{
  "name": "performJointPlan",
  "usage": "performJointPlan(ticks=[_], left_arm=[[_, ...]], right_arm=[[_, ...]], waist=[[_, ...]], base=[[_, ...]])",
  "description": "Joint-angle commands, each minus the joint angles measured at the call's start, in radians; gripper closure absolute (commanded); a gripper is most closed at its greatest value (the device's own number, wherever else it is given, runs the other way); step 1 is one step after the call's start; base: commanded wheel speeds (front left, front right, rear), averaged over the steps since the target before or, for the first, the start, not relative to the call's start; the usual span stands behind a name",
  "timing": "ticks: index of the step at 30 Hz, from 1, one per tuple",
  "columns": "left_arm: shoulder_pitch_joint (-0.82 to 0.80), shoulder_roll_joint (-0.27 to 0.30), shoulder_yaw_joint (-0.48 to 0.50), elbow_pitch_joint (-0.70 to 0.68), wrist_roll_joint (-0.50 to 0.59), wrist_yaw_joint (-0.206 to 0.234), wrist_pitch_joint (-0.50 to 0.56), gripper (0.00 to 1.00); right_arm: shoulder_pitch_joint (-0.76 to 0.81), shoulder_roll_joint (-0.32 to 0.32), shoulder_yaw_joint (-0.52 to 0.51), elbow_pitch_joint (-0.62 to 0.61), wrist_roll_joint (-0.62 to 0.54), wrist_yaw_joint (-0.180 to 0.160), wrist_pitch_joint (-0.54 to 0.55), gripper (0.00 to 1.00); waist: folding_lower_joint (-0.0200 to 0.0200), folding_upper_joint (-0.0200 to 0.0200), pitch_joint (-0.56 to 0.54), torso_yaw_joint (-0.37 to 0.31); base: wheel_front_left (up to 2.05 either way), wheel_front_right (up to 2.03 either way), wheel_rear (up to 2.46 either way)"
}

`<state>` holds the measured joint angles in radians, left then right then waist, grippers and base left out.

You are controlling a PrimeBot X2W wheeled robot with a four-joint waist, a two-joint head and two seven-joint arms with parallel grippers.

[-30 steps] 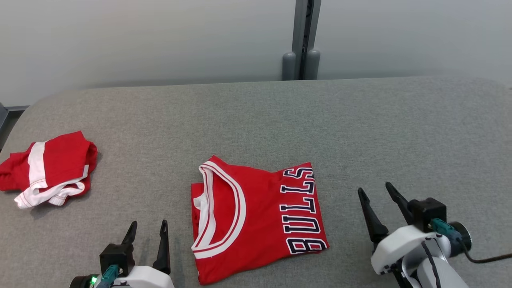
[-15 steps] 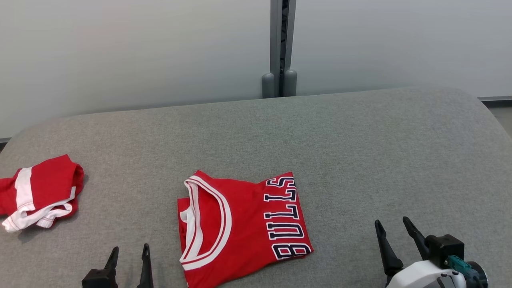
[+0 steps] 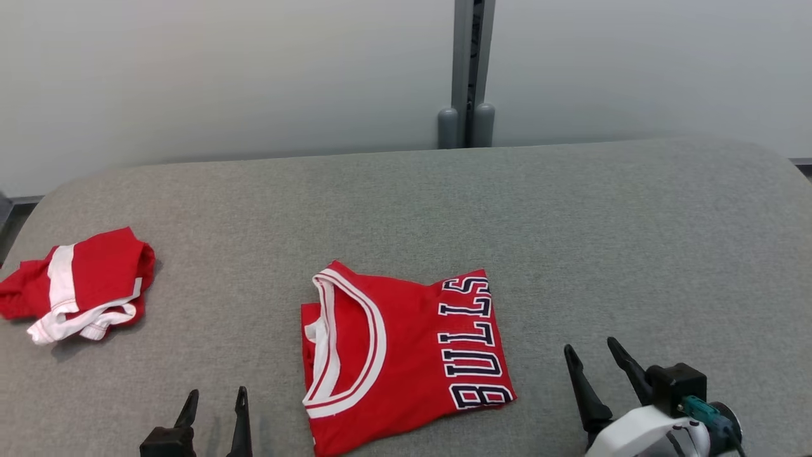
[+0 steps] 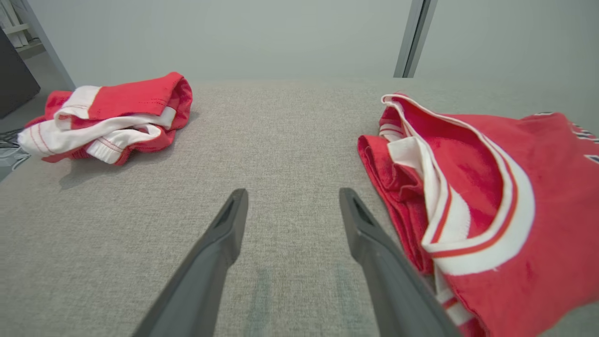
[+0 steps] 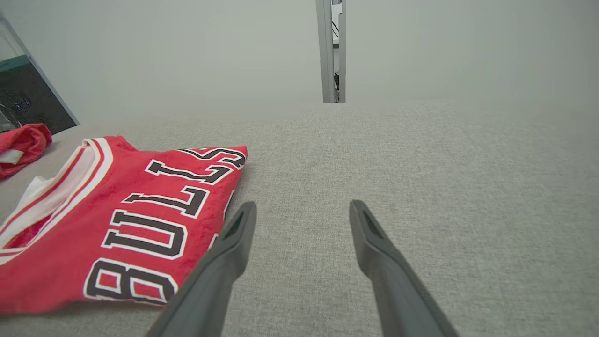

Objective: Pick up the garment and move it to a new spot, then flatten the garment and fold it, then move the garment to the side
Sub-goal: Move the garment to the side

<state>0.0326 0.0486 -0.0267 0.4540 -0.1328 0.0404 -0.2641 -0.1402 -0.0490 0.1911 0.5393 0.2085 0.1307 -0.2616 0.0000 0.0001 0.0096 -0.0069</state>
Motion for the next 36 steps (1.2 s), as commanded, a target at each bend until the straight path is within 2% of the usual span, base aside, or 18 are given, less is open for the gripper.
performJointPlan(ticks=[1,12,18,19,21,26,30,31,36], left_arm=[[-0.023,0.004,-0.002,-0.003,0.004,-0.005,0.0,0.0],[-0.06,0.004,-0.022,0.027,-0.006,-0.012,0.0,0.0],[-0.069,0.004,-0.016,0.029,0.003,-0.014,0.0,0.0],[-0.069,0.004,-0.015,0.028,0.004,-0.014,0.0,0.0],[-0.074,0.004,-0.014,0.027,0.006,-0.013,0.0,0.0],[-0.092,0.004,-0.024,0.017,0.009,-0.017,0.0,0.0],[-0.095,0.004,-0.031,0.012,0.012,-0.021,0.0,0.0],[-0.095,0.004,-0.031,0.012,0.012,-0.021,0.0,0.0],[-0.111,0.004,-0.056,0.01,0.012,-0.026,0.0,0.0]], right_arm=[[-0.019,-0.004,0.012,0.007,0.008,0.0,-0.004,0.0],[-0.169,-0.005,0.085,0.185,0.144,0.0,-0.004,0.0],[-0.234,-0.006,0.149,0.338,0.226,0.0,0.004,0.0],[-0.247,-0.006,0.167,0.361,0.245,0.0,0.006,0.14],[-0.256,-0.004,0.203,0.404,0.274,0.0,0.012,1.0],[-0.308,-0.012,0.214,0.449,0.3,-0.002,-0.001,1.0],[-0.326,-0.007,0.15,0.4,0.257,-0.001,-0.004,1.0],[-0.326,-0.007,0.15,0.4,0.257,-0.001,-0.004,1.0],[-0.294,-0.007,0.113,0.336,0.212,0.0,-0.004,1.0]], waist=[[0.0,-0.0001,0.019,0.027],[0.0,-0.0001,0.084,0.185],[0.0,-0.0001,0.105,0.22],[0.0,-0.0001,0.107,0.22],[0.0,-0.0001,0.111,0.213],[0.0,-0.0001,0.114,0.162],[0.0,-0.0001,0.109,0.075],[0.0,-0.0001,0.109,0.075],[0.0,-0.0001,0.101,-0.084]], base=[[0.0,0.0,0.0],[0.0,0.0,0.0],[0.0,0.0,0.0],[0.0,0.0,0.0],[0.0,0.0,0.0],[0.0,0.0,0.0],[0.0,0.0,0.0],[0.0,0.0,0.0],[0.0,0.0,0.0]])
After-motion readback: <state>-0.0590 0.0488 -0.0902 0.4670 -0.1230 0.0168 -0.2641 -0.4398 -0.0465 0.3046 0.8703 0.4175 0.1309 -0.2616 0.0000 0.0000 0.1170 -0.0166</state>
